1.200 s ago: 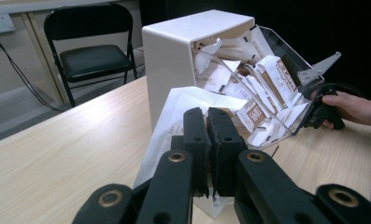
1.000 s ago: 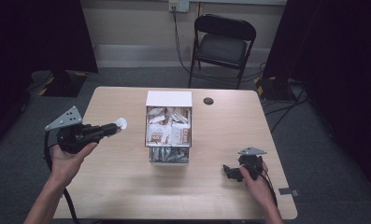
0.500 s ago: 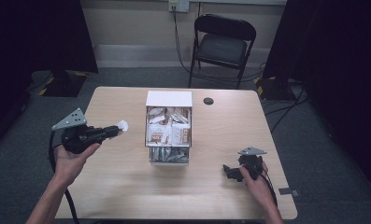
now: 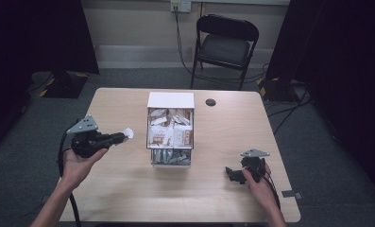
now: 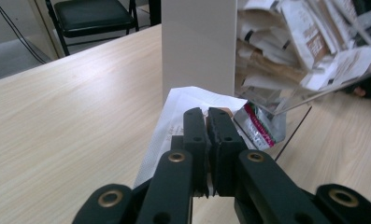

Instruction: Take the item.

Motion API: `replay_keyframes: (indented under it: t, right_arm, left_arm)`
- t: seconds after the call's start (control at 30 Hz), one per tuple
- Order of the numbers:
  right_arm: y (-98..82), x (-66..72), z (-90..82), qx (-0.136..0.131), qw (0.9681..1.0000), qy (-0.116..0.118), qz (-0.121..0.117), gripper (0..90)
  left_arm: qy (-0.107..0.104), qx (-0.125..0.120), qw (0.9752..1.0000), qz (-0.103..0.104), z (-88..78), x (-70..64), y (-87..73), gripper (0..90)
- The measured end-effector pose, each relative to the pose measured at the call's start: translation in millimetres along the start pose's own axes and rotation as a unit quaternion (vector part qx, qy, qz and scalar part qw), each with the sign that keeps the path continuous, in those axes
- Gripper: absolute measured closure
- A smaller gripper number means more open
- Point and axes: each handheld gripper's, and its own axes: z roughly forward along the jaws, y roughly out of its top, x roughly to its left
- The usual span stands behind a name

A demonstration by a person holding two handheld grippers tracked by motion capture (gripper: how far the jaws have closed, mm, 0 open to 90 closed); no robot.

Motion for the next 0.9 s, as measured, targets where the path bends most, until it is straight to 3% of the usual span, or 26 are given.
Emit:
replay_keyframes:
  t: [0.27, 0.5, 0.7, 0.87, 0.9]
  right_arm:
    - [0.0, 0.1, 0.0, 0.0, 1.0, 0.0, -0.001, 0.0]
    - [-0.2, 0.1, -0.1, -0.001, 1.0, 0.001, -0.002, 0.0]
    - [-0.2, 0.1, -0.1, 0.0, 1.0, 0.001, -0.001, 0.0]
    - [-0.2, 0.1, -0.1, -0.001, 1.0, 0.001, -0.001, 0.0]
    - [-0.2, 0.1, -0.1, -0.001, 1.0, 0.0, -0.001, 0.0]
  left_arm:
    - [-0.007, 0.024, 0.9997, 0.0, 15.3, -1.3, -7.0, 86.9]
    - [-0.004, 0.061, 0.9981, -0.006, 37.2, -1.2, -19.9, 86.7]
    - [-0.005, 0.072, 0.9973, -0.016, 55.8, 5.7, -20.5, 86.8]
    - [0.007, 0.107, 0.9942, -0.008, 79.0, 11.4, -25.0, 86.8]
    - [0.006, 0.109, 0.9939, -0.014, 81.7, 12.0, -26.6, 86.8]
